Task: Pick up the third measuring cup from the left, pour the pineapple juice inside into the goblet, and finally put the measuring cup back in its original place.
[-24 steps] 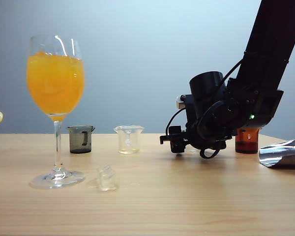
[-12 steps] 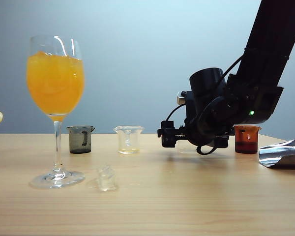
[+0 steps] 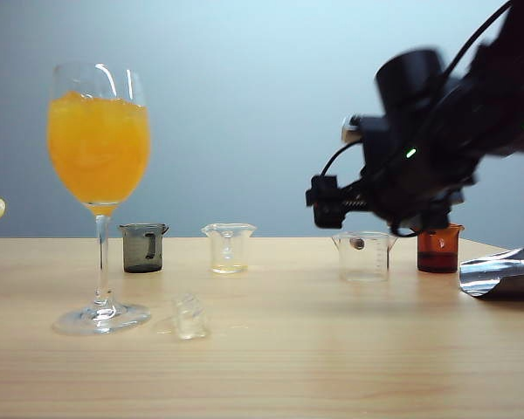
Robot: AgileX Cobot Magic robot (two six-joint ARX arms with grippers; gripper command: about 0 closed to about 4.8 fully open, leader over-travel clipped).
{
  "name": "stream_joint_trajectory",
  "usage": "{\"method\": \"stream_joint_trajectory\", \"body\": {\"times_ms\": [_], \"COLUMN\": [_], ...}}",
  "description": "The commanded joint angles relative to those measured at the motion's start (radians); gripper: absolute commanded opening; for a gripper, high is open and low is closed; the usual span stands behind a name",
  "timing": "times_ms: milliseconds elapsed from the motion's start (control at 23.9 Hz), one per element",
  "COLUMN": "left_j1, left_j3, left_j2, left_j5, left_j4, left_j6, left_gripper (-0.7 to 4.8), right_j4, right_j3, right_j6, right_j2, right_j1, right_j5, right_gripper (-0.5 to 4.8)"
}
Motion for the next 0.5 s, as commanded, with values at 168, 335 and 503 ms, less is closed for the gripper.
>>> {"method": "stream_joint_trajectory", "body": {"times_ms": [168, 335, 503], "left_j1": [-0.001, -0.001, -0.001], "left_j3": [0.006, 0.006, 0.005], "left_j2": [-0.029, -0.074, -0.193], "left_j5": [-0.026, -0.029, -0.049], "left_j4": [0.007, -0.013, -0.04], "left_j6": [-0.006, -0.034, -0.048], "left_gripper": [-0.05, -0.05, -0.05], "right_j4": [0.021, -0.095, -0.484], "right_j3": [-0.059, -0.06, -0.06], "right_j6": [-0.061, -0.027, -0.032], "right_j2": [-0.092, -0.208, -0.505], "right_j1": [0.006, 0.022, 0.026], "right_j5": [-0.074, -0.082, -0.129], "right_gripper": [4.79, 4.76, -0.12]}}
